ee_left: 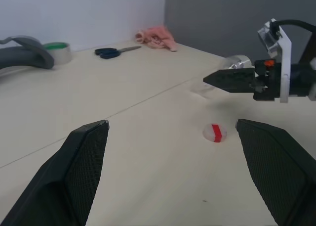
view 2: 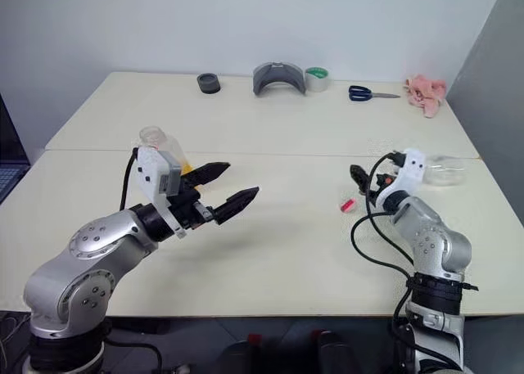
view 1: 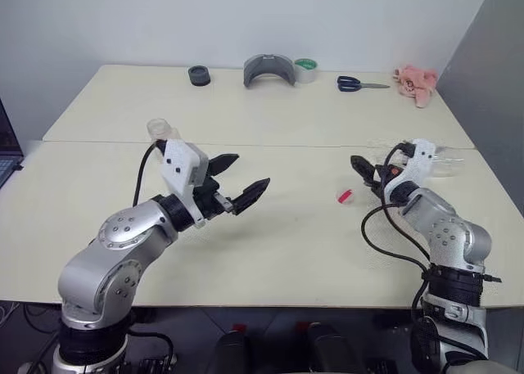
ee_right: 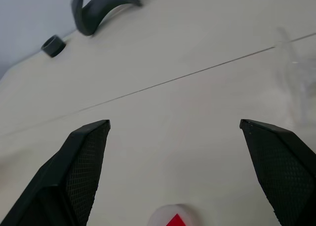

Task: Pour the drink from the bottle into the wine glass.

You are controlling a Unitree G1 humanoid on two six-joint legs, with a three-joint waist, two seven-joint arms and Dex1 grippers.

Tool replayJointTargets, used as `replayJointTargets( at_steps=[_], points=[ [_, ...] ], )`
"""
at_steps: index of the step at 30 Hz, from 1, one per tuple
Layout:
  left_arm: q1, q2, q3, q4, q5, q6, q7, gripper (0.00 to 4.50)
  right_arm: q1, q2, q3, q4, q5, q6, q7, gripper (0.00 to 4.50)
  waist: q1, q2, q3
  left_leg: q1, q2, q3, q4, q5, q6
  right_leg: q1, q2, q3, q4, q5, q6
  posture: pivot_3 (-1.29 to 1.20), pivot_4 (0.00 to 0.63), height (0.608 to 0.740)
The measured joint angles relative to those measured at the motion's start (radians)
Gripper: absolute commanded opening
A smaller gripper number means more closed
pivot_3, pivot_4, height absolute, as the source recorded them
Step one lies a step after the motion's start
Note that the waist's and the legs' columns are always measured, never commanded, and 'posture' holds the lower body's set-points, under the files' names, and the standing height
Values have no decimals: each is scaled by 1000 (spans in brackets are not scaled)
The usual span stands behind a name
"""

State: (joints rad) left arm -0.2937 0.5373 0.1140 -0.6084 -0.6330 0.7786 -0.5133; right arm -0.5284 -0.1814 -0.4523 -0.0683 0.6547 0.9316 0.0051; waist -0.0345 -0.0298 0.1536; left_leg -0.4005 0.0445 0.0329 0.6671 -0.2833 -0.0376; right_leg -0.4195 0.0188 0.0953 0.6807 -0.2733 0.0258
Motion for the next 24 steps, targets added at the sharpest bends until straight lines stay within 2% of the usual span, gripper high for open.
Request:
replayJointTargets(
  at_steps=[6,12,24],
  points=[
    [-44,1,-35,39,7,-24,-27,4473,-74,78,-213,108,123,60,-219,4500,-3,1,0,0,0,0,-1,0,0,0,0,0,0,0,0,0,150,740],
    [-63,2,-40,66,22,-45,-36,4473,-167,76,-344,245,195,-21,-321,4500,-8,1,1,0,-1,1,-1,0,0,0,0,0,0,0,0,0,150,740],
    [-63,-4,-45,66,33,-48,-18,4473,-232,12,-319,483,185,-221,-282,4500,-22,3,2,0,0,1,-2,0,0,0,0,1,-1,0,0,0,150,740]
  ],
)
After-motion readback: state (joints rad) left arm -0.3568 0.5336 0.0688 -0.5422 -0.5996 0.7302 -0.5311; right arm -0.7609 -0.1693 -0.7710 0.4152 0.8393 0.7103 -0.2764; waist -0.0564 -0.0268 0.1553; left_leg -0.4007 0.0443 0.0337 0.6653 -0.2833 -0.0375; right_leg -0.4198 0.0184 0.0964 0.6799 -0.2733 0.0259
